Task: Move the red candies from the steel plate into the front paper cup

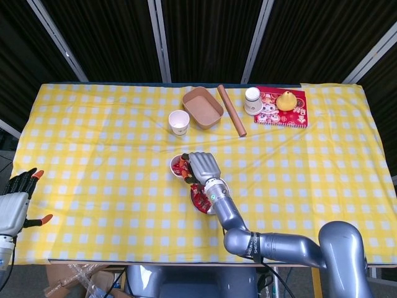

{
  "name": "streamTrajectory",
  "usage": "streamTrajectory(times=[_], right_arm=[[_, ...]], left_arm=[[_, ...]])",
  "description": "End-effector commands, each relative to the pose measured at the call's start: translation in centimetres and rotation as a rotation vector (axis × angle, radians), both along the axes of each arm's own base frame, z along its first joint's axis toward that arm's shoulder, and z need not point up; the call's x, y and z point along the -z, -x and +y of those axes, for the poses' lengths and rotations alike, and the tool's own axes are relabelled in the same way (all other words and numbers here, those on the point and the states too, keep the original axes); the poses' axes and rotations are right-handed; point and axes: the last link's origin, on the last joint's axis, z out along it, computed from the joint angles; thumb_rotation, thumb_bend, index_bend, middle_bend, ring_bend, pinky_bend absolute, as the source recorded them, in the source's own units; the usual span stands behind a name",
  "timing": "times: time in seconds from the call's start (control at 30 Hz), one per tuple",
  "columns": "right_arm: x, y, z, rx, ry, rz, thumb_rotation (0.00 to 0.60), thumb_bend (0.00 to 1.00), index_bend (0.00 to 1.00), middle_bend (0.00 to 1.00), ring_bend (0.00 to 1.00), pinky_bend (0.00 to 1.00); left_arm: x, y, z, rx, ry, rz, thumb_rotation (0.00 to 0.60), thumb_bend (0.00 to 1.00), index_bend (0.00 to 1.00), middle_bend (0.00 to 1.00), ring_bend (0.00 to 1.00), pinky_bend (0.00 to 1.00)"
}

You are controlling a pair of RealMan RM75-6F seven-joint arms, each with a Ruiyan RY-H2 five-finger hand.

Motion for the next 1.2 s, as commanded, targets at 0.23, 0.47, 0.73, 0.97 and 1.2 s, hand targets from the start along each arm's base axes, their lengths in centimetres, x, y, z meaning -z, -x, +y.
streamTrajectory(times=[0.23, 0.47, 0.73, 0.97, 1.2], right_arm=[[-0.1, -0.3, -0.1, -0.018, 0.025, -0.012, 0.600, 0.51, 0.30, 0.82, 0.97, 0.91], [-1.8, -1.2, 1.2, -0.064, 0.048, -0.041, 0.600, 0.51, 0.28, 0.82, 0.97, 0.91], [-4.0, -0.1, 3.8, -0.083, 0.066, -0.039, 0.600, 0.51, 0.28, 0.82, 0.97, 0.91], [-3.9, 2.9, 6.1, -0.048, 0.030, 0.026, 0.600, 0.51, 0.28, 0.82, 0.97, 0.91], [-3.0, 4.7, 8.1, -0.030, -0.014, 0.062, 0.600, 0.48, 0.28, 0.82, 0.97, 0.91]], left_arm=[[-0.1, 0.0, 0.0, -0.004, -0.001, -0.001, 0.600, 0.00, 0.04, 0.00, 0.00, 0.00], [-0.1, 0.0, -0.1, -0.004, -0.005, -0.002, 0.600, 0.00, 0.04, 0.00, 0.00, 0.00], [-0.1, -0.2, -0.2, 0.005, -0.005, -0.003, 0.600, 0.00, 0.04, 0.00, 0.00, 0.00], [-0.2, -0.2, -0.3, 0.008, -0.008, -0.011, 0.600, 0.00, 0.04, 0.00, 0.00, 0.00], [-0.3, -0.2, -0.4, 0.015, -0.014, -0.012, 0.600, 0.00, 0.04, 0.00, 0.00, 0.00]])
